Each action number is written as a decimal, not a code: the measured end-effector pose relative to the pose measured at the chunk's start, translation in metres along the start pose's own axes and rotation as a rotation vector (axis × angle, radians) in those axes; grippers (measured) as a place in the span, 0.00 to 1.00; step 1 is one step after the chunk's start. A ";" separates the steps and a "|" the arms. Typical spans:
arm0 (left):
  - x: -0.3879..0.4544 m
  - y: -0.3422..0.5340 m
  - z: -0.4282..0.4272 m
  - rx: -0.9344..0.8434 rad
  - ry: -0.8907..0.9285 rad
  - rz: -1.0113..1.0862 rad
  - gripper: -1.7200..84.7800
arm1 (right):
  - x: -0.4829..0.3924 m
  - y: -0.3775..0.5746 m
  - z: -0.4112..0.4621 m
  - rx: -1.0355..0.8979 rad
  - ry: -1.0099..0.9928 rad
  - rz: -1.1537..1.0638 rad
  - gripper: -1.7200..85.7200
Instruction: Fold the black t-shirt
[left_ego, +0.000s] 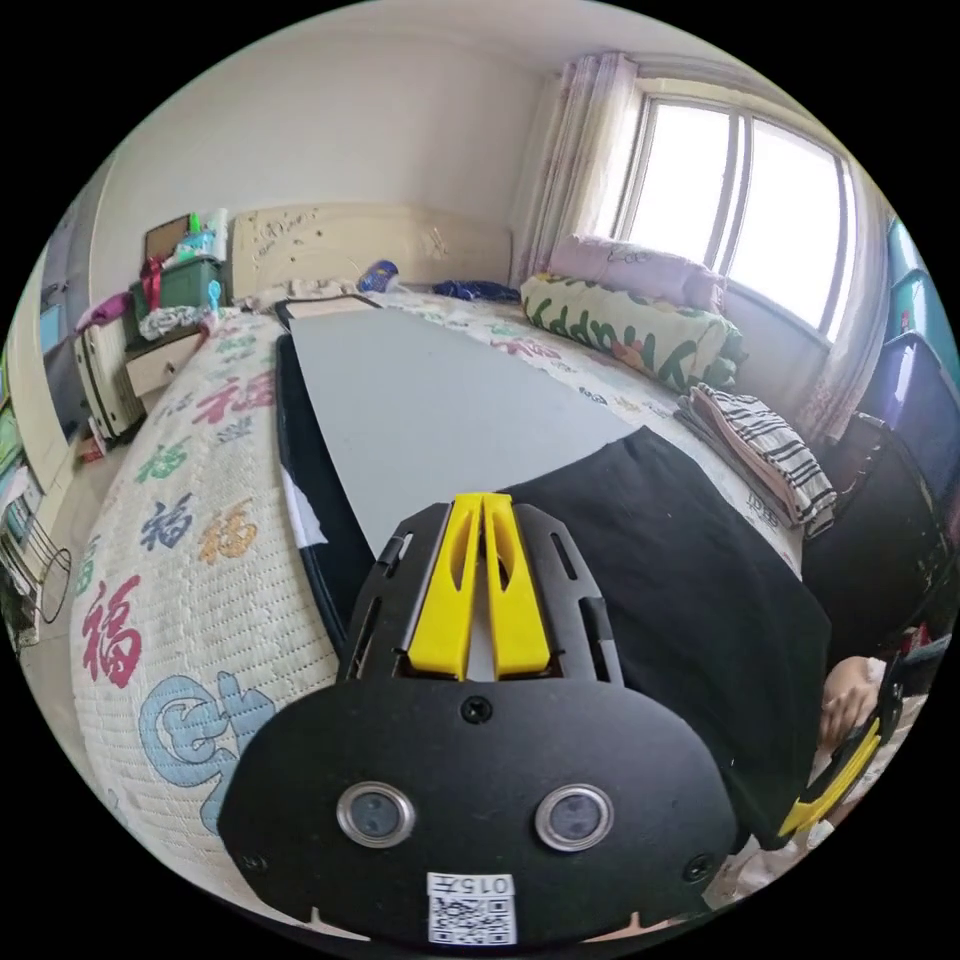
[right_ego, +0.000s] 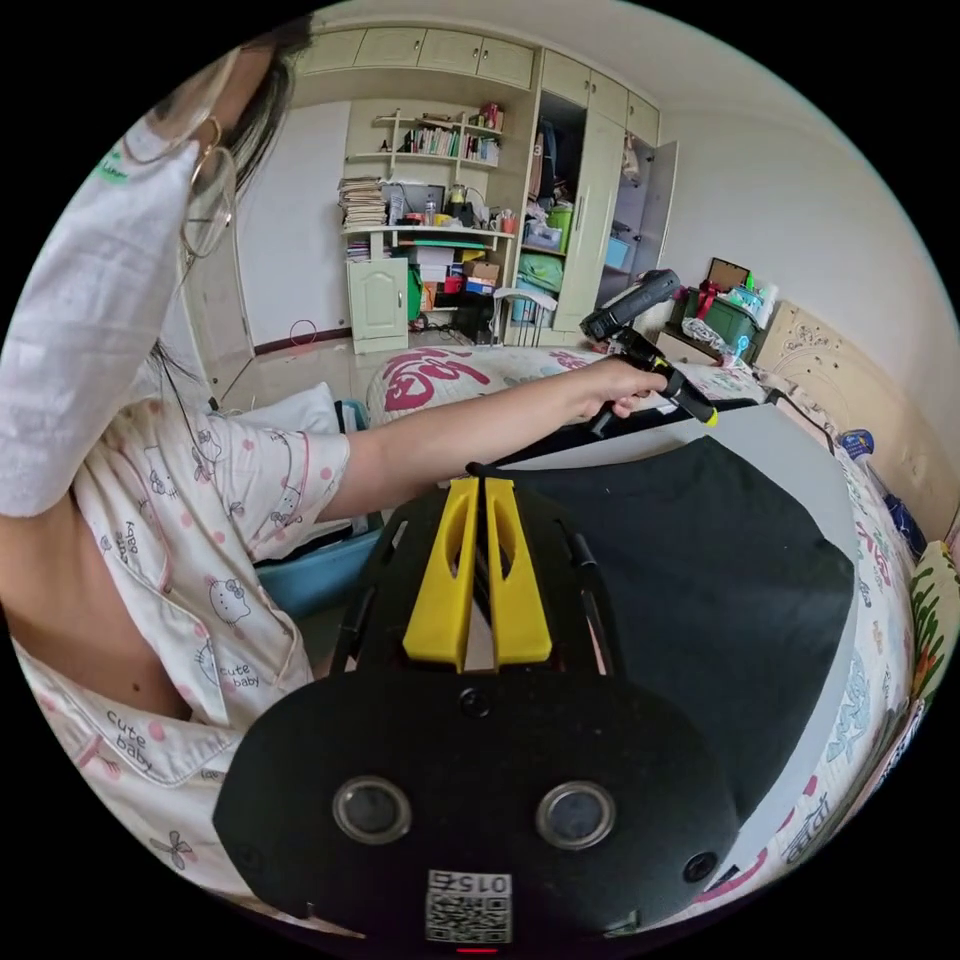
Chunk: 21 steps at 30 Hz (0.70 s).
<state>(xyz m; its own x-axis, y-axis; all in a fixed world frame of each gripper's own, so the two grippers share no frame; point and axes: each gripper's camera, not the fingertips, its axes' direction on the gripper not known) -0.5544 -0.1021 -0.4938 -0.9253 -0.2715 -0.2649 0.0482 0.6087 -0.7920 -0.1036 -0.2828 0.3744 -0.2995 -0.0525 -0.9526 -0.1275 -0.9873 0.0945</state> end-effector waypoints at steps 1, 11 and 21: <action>0.002 0.002 -0.001 0.012 0.011 -0.013 0.01 | -0.004 0.002 0.002 0.000 -0.005 0.007 0.02; 0.024 -0.002 0.047 -0.139 0.235 -0.128 0.07 | -0.020 0.014 -0.013 -0.008 -0.051 0.061 0.02; 0.110 -0.013 0.021 0.003 0.045 0.000 0.02 | -0.050 -0.026 -0.023 0.029 -0.044 0.103 0.02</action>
<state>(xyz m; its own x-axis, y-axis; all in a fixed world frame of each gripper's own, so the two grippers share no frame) -0.6492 -0.1559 -0.5241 -0.9412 -0.2378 -0.2400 0.0492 0.6064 -0.7936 -0.0632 -0.2576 0.4125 -0.3532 -0.1464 -0.9240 -0.1210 -0.9722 0.2003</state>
